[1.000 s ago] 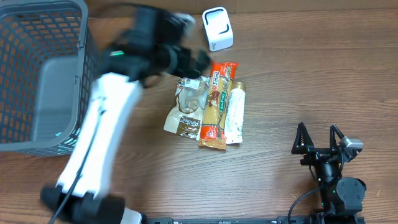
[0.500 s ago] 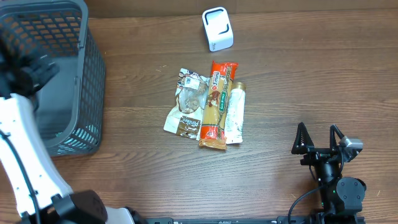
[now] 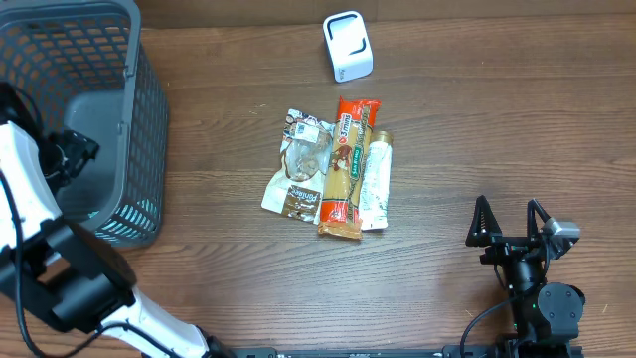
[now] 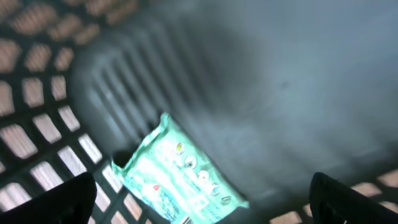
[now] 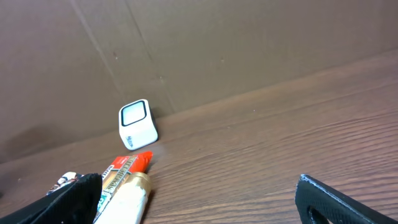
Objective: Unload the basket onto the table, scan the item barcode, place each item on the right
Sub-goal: 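Reach the left gripper into the basket and grasp the green wipes pack, then grasp the green wipes pack inside the basket with the left gripper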
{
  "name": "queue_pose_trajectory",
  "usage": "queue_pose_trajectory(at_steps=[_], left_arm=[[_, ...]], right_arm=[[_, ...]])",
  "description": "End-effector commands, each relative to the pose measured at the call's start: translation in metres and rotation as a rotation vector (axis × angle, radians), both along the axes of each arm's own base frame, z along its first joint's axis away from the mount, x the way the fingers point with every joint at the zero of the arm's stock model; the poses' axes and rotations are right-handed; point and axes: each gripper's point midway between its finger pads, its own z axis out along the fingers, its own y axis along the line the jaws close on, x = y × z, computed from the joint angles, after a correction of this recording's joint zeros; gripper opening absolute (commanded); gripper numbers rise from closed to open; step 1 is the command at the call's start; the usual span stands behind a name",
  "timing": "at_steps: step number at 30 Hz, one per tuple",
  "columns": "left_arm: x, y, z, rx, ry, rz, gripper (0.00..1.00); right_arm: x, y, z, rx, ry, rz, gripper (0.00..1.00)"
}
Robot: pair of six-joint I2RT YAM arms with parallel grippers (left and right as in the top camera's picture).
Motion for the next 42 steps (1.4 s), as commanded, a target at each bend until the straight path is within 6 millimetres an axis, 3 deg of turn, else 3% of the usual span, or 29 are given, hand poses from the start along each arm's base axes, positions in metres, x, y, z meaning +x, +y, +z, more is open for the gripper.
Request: queue_pose_trajectory(at_steps=[1, 9, 16, 22, 29, 36, 40, 42], left_arm=[[-0.009, -0.003, -0.020, -0.024, 0.080, 0.065, 1.00], [-0.031, -0.007, -0.054, -0.032, 0.190, 0.087, 1.00], [-0.045, -0.017, -0.104, -0.048, 0.210, 0.083, 1.00], [-0.052, -0.022, -0.131, -0.043, 0.204, 0.083, 1.00], [-0.042, -0.015, -0.137, -0.009, 0.153, 0.084, 0.45], [-0.015, 0.005, -0.133, 0.068, 0.052, 0.019, 0.09], [0.003, 0.017, -0.125, 0.117, 0.002, -0.040, 0.12], [0.015, 0.025, -0.112, 0.139, -0.026, -0.075, 0.37]], right_arm=[[0.000, 0.000, -0.002, -0.004, -0.005, -0.001, 1.00], [0.000, 0.000, -0.002, -0.004, -0.005, -0.001, 1.00], [0.000, 0.000, -0.002, -0.004, -0.005, -0.001, 1.00], [0.000, 0.000, -0.002, -0.004, -0.005, -0.001, 1.00], [0.000, 0.000, -0.002, -0.004, -0.005, -0.001, 1.00], [0.000, 0.000, -0.002, -0.004, -0.005, -0.001, 1.00], [0.000, 0.000, -0.002, -0.004, -0.005, -0.001, 1.00], [0.000, 0.000, -0.002, -0.004, -0.005, -0.001, 1.00]])
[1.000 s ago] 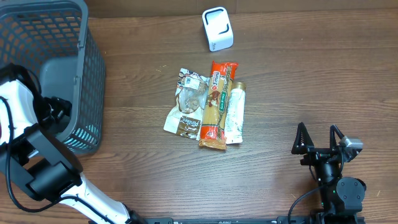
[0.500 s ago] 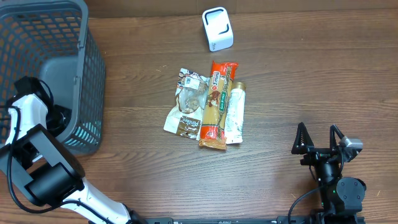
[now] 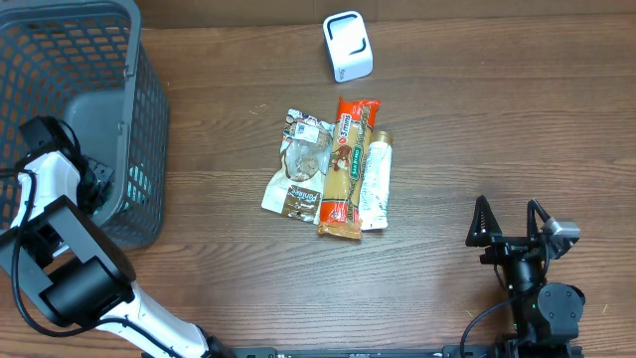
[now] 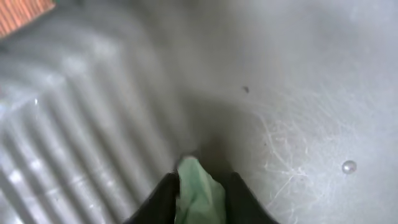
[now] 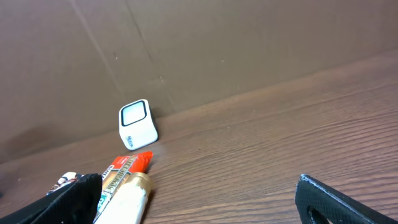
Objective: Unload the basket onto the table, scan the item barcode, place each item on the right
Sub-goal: 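Grasp the green wipes pack inside the basket with the left gripper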
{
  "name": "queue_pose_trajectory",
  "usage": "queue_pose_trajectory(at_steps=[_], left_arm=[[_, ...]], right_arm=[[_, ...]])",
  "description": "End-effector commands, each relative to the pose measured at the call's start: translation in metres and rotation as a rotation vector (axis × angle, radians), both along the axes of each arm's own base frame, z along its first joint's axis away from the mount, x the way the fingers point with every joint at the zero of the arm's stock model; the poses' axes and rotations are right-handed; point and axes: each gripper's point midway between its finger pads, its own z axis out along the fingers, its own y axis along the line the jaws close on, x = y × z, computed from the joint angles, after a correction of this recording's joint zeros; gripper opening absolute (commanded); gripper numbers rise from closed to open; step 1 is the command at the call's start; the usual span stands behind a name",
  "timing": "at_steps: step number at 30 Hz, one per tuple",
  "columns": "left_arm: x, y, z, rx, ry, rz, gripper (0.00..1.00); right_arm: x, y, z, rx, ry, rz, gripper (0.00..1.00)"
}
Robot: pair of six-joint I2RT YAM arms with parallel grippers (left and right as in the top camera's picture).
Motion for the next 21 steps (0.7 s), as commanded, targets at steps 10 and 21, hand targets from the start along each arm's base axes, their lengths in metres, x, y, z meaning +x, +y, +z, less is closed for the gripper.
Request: queue_pose_trajectory(at_steps=[10, 21], left_arm=[[0.029, -0.005, 0.046, -0.094, -0.007, -0.207, 1.00], [-0.004, -0.071, 0.023, -0.354, 0.103, -0.154, 1.00]], right_arm=[[0.000, 0.000, -0.001, -0.004, -0.005, -0.001, 1.00], [0.000, 0.000, -0.002, -0.004, -0.005, -0.001, 1.00]])
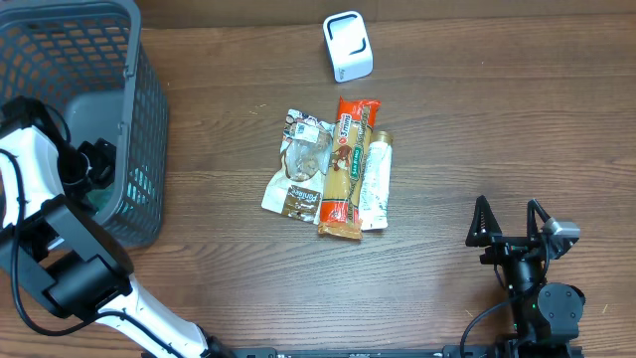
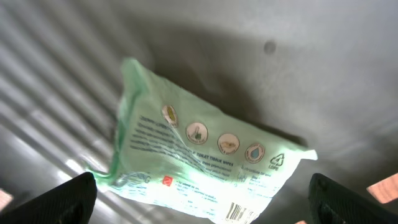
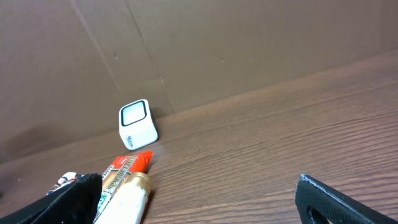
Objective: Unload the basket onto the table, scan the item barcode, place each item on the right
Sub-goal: 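Grasp the green wipes pack inside the basket with the left gripper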
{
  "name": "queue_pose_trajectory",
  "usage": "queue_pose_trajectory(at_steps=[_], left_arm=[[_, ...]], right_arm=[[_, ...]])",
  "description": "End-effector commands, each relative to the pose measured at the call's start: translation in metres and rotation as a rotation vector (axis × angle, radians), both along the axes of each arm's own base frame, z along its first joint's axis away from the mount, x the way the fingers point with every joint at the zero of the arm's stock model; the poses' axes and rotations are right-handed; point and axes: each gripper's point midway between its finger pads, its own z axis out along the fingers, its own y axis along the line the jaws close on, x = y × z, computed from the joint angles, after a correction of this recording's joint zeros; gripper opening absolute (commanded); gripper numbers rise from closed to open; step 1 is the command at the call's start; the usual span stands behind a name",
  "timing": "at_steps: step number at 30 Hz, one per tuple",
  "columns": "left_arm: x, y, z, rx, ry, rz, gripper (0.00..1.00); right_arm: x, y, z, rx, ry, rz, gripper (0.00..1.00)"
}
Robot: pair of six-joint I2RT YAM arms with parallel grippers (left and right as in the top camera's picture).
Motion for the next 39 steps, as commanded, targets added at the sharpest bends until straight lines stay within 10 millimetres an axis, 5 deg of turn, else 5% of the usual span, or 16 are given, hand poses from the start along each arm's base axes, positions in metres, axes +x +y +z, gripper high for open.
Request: queue_pose_trajectory(at_steps=[1, 11, 21, 25, 28, 34, 39], left_arm=[[-0.010, -0.028, -0.024, -0.080, 0.052, 0.031, 1.00], [-0.022, -0.056, -0.081, -0.095, 0.076, 0.185, 1.00], [-0.013, -0.026, -0.086, 0.058, 0.032, 0.194, 0.97], [-0.012, -0.023, -0.086, 0.077, 0.030, 0.175, 0.79], [-0.012, -0.024, -0.086, 0.076, 0.031, 0.150, 0.48], [-0.009, -0.026, -0.086, 0.066, 0.025, 0.042, 0.05], [0.008, -0.035, -0.067, 0.001, -0.030, -0.116, 0.04]], right_arm=[[0.000, 0.000, -0.002, -0.004, -0.005, 0.000, 1.00], [0.000, 0.000, -0.002, -0.004, -0.005, -0.001, 1.00], [0.000, 0.000, -0.002, -0.004, -0.005, -0.001, 1.00], [0.000, 0.000, -0.002, -0.004, -0.005, -0.001, 1.00], [0.000, 0.000, -0.002, -0.004, -0.005, -0.001, 1.00], [0.000, 0.000, -0.001, -0.004, -0.005, -0.001, 1.00], [0.000, 0.000, -0.002, -0.004, -0.005, -0.001, 1.00]])
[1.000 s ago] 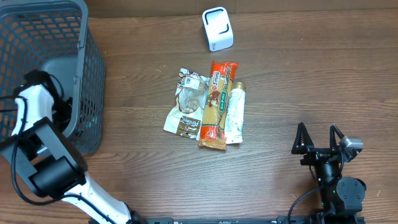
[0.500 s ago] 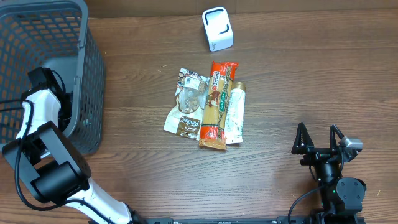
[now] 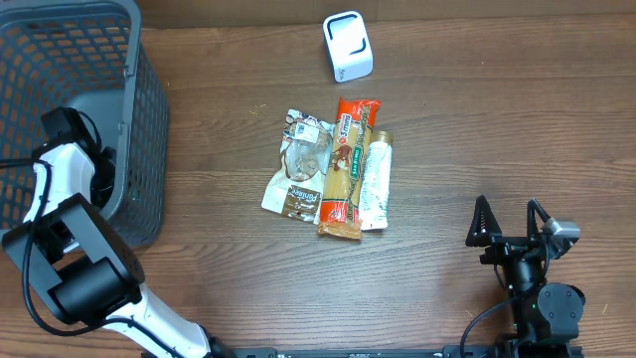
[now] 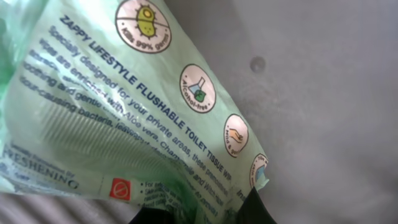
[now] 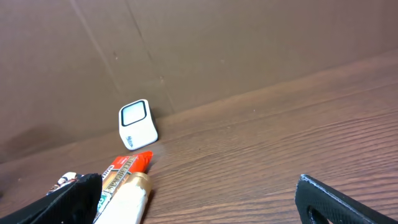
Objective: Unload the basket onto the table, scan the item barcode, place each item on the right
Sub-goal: 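Grasp the green wipes pack inside the basket with the left gripper, then lift the green wipes pack out and drop it onto the item pile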
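A green pack of flushable wipes point(image 4: 124, 99) fills the left wrist view, with the grey floor of the basket point(image 4: 323, 93) behind it. My left gripper point(image 4: 202, 214) is down inside the basket point(image 3: 149, 119), its two dark fingertips close together and shut on the pack's lower edge. No barcode shows on the pack's visible face. The white scanner point(image 3: 348, 45) stands at the table's far edge, also visible as the scanner point(image 5: 137, 124). My right gripper point(image 5: 199, 199) rests open near the front right, nothing between its fingers.
In mid-table lie a crumpled snack packet point(image 3: 298, 164), an orange spaghetti pack point(image 3: 348, 169) and a white tube point(image 3: 376, 184), side by side. The basket's mesh walls surround my left arm point(image 3: 60, 159). A brown cardboard wall point(image 5: 217, 43) backs the table.
My left gripper was open above the wipes pack lying on the basket floor. Now it is lower, and its fingers are shut on the pack's edge. The right arm has not moved.
First my left gripper hung open over the green pack in the basket. Then it was shut on a green edge. Then it stood open again with the pack flat on the basket floor. Now it is shut on the pack once more, still inside the basket.
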{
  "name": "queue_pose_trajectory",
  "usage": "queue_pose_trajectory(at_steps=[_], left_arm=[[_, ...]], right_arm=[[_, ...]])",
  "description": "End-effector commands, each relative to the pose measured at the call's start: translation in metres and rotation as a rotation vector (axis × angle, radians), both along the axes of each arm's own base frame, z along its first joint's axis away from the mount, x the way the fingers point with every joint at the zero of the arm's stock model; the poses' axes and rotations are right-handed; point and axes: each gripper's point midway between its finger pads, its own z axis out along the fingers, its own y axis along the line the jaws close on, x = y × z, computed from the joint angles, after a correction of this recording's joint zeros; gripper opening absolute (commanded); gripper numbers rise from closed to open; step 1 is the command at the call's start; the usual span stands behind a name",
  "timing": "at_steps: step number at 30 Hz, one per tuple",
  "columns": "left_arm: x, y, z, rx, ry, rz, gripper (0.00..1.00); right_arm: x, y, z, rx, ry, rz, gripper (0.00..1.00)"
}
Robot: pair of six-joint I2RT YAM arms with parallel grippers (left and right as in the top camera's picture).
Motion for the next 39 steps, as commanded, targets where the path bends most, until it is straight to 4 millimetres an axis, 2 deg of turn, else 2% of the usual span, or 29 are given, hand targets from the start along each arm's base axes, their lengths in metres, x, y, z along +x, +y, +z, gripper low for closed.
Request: queue_pose_trajectory(at_steps=[1, 4, 8, 9, 13, 15, 17, 18, 20, 22, 24, 28, 30, 32, 39], left_arm=[[-0.002, -0.024, -0.019, -0.135, 0.059, -0.157, 0.04], [0.012, -0.019, 0.013, -0.132, 0.029, -0.175, 0.04], [0.033, -0.010, 0.073, -0.099, -0.032, -0.215, 0.04], [0.045, -0.011, 0.113, -0.090, -0.096, -0.276, 0.04], [0.059, -0.018, 0.197, -0.037, -0.239, -0.365, 0.04], [0.061, -0.028, 0.237, -0.010, -0.319, -0.418, 0.04], [0.060, -0.042, 0.268, 0.006, -0.386, -0.482, 0.04], [0.058, -0.065, 0.295, 0.017, -0.447, -0.568, 0.04], [0.054, -0.088, 0.310, 0.021, -0.474, -0.645, 0.04], [0.050, -0.114, 0.314, 0.019, -0.467, -0.728, 0.04], [0.049, -0.140, 0.310, -0.001, -0.441, -0.818, 0.04], [0.046, -0.197, 0.287, -0.086, -0.357, -0.976, 0.04], [0.045, -0.228, 0.266, -0.130, -0.295, -1.048, 0.04], [0.043, -0.251, 0.243, -0.148, -0.231, -1.102, 0.05], [0.023, -0.322, 0.136, -0.206, -0.006, -1.284, 0.04]], right_arm=[[0.000, 0.000, -0.002, -0.004, -0.005, -0.001, 1.00], [0.000, 0.000, -0.002, -0.004, -0.005, -0.001, 1.00], [0.000, 0.000, -0.002, -0.004, -0.005, -0.001, 1.00], [0.000, 0.000, -0.002, -0.004, -0.005, -0.001, 1.00], [0.000, 0.000, -0.001, -0.004, -0.005, -0.001, 1.00], [0.000, 0.000, -0.002, -0.004, -0.005, -0.001, 1.00], [0.000, 0.000, -0.001, -0.004, -0.005, -0.001, 1.00], [0.000, 0.000, -0.001, -0.004, -0.005, -0.001, 1.00], [0.000, 0.000, -0.002, -0.004, -0.005, -0.001, 1.00], [0.000, 0.000, -0.001, -0.004, -0.005, -0.001, 1.00], [0.000, 0.000, -0.002, -0.004, -0.005, -0.001, 1.00], [0.000, 0.000, -0.001, -0.004, -0.005, -0.001, 1.00], [0.000, 0.000, -0.002, -0.004, -0.005, -0.001, 1.00], [0.000, 0.000, -0.002, -0.004, -0.005, -0.001, 1.00], [0.000, 0.000, -0.002, -0.004, -0.005, -0.001, 1.00]])
